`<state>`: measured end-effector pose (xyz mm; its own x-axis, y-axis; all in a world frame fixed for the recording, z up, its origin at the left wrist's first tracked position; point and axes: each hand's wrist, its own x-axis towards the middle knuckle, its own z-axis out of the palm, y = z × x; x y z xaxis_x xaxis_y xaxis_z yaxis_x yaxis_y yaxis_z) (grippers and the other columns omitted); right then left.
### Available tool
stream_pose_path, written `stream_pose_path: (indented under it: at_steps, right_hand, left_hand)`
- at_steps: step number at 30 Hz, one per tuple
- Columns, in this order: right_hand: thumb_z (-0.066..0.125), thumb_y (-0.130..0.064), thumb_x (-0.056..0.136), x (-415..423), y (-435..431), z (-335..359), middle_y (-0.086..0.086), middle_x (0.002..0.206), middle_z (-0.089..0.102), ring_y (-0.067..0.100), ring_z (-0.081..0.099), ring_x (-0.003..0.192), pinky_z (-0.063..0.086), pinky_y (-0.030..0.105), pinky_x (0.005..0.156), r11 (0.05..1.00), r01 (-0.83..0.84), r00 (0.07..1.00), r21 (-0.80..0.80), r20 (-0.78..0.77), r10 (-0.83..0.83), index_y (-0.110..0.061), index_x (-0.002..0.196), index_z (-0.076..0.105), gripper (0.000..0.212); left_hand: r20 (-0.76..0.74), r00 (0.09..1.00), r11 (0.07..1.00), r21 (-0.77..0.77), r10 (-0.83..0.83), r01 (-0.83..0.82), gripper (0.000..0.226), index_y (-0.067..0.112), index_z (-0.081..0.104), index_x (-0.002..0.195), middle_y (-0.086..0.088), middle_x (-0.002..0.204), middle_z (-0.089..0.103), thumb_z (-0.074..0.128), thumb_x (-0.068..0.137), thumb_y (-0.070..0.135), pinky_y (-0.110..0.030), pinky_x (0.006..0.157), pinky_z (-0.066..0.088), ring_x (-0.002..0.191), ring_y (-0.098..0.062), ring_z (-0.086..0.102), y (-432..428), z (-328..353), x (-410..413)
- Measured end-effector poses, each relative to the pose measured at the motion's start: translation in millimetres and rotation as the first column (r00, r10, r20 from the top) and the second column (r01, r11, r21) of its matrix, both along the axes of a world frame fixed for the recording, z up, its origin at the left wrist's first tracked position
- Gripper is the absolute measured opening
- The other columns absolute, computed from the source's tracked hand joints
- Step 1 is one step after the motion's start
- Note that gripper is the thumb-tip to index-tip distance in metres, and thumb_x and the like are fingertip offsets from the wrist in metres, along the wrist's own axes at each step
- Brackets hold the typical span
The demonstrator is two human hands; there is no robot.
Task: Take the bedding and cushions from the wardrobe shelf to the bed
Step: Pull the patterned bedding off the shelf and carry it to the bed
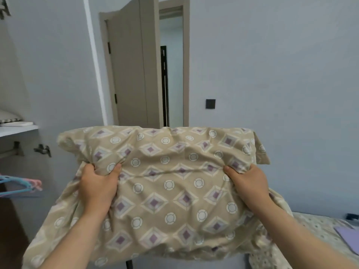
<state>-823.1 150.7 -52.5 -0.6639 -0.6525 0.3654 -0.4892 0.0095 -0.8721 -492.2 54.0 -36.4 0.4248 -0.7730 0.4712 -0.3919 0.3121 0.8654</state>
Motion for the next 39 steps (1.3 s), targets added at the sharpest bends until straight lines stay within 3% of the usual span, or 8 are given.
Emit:
stream_pose_path:
  at_steps: [9, 18, 22, 26, 29, 33, 36, 39]
  right_hand:
    - [0.068, -0.062, 0.069, -186.3, 108.3, -25.1, 0.004, 0.093, 0.067, 0.03, 0.063, 0.088, 0.051, 0.044, 0.078, 0.95, 0.306, 0.951, 0.057, 0.016, -0.308, -0.014, 0.098, 0.062, 0.057]
    - [0.07, -0.059, 0.071, -315.8, 211.5, -70.3, 0.007, 0.099, 0.066, 0.034, 0.062, 0.095, 0.047, 0.04, 0.077, 0.791, 0.596, 0.79, 0.14, 0.071, -0.609, -0.011, 0.106, 0.063, 0.06]
    - [0.07, -0.056, 0.072, -365.8, 236.3, -98.9, 0.009, 0.105, 0.067, 0.035, 0.062, 0.098, 0.045, 0.038, 0.077, 0.661, 0.725, 0.654, 0.194, 0.109, -0.749, -0.011, 0.109, 0.062, 0.059]
    - [0.071, -0.055, 0.072, -404.3, 251.8, -132.1, 0.007, 0.107, 0.068, 0.033, 0.062, 0.1, 0.043, 0.035, 0.076, 0.513, 0.818, 0.489, 0.259, 0.155, -0.858, -0.013, 0.109, 0.063, 0.056]
    - [0.072, -0.056, 0.07, -428.2, 259.0, -162.0, 0.001, 0.098, 0.068, 0.031, 0.064, 0.097, 0.047, 0.036, 0.077, 0.354, 0.886, 0.308, 0.3, 0.188, -0.932, -0.017, 0.102, 0.065, 0.051]
    - [0.069, -0.061, 0.066, -431.3, 273.3, -206.8, -0.004, 0.097, 0.069, 0.024, 0.064, 0.09, 0.05, 0.036, 0.077, 0.197, 0.912, 0.126, 0.358, 0.213, -0.969, -0.02, 0.104, 0.068, 0.056]
    - [0.073, -0.053, 0.071, -420.9, 289.4, -246.6, -0.006, 0.09, 0.063, 0.02, 0.057, 0.084, 0.046, 0.034, 0.076, 0.104, 0.902, 0.001, 0.418, 0.239, -0.971, -0.025, 0.096, 0.061, 0.039]
    - [0.073, -0.051, 0.072, -412.0, 303.9, -296.4, -0.005, 0.088, 0.064, 0.021, 0.058, 0.083, 0.046, 0.035, 0.076, 0.019, 0.867, -0.115, 0.498, 0.238, -0.964, -0.023, 0.096, 0.062, 0.038]
  left_hand:
    - [0.032, 0.952, 0.952, 0.009, -0.305, 0.305, 0.039, 0.01, 0.051, 0.091, -0.004, 0.09, 0.056, 0.075, 0.075, 0.037, -0.033, 0.068, 0.038, 0.079, -0.024, 0.05, 10.8, -17.3, -229.8]
    - [0.116, 0.768, 0.776, 0.133, -0.63, 0.617, 0.044, 0.01, 0.052, 0.093, -0.004, 0.089, 0.057, 0.072, 0.075, 0.045, -0.035, 0.065, 0.04, 0.077, -0.026, 0.052, 14.9, -61.1, -455.4]
    - [0.129, 0.627, 0.64, 0.202, -0.768, 0.742, 0.041, 0.012, 0.05, 0.093, -0.004, 0.091, 0.057, 0.071, 0.077, 0.044, -0.035, 0.065, 0.038, 0.078, -0.026, 0.051, 12.7, -90.3, -569.3]
    - [0.135, 0.429, 0.449, 0.285, -0.893, 0.847, 0.038, 0.017, 0.048, 0.095, -0.005, 0.096, 0.058, 0.071, 0.078, 0.041, -0.036, 0.07, 0.04, 0.091, -0.034, 0.058, 11.2, -126.8, -679.1]
    - [0.156, 0.235, 0.275, 0.341, -0.959, 0.899, 0.037, 0.016, 0.051, 0.097, -0.013, 0.107, 0.063, 0.071, 0.078, 0.039, -0.038, 0.075, 0.042, 0.098, -0.036, 0.059, 14.9, -154.7, -763.7]
    - [0.167, 0.054, 0.12, 0.418, -0.985, 0.9, 0.044, 0.01, 0.056, 0.107, -0.014, 0.114, 0.063, 0.071, 0.078, 0.039, -0.04, 0.081, 0.043, 0.102, -0.037, 0.059, 35.3, -201.6, -835.5]
    - [0.149, -0.055, 0.026, 0.495, -0.987, 0.869, 0.048, 0.009, 0.057, 0.109, -0.015, 0.116, 0.063, 0.072, 0.077, 0.04, -0.04, 0.083, 0.044, 0.104, -0.037, 0.059, 64.4, -248.8, -867.9]
    - [0.137, -0.155, -0.048, 0.578, -0.978, 0.815, 0.044, 0.013, 0.056, 0.104, -0.013, 0.113, 0.064, 0.073, 0.075, 0.042, -0.037, 0.081, 0.045, 0.101, -0.035, 0.06, 88.8, -306.6, -885.7]
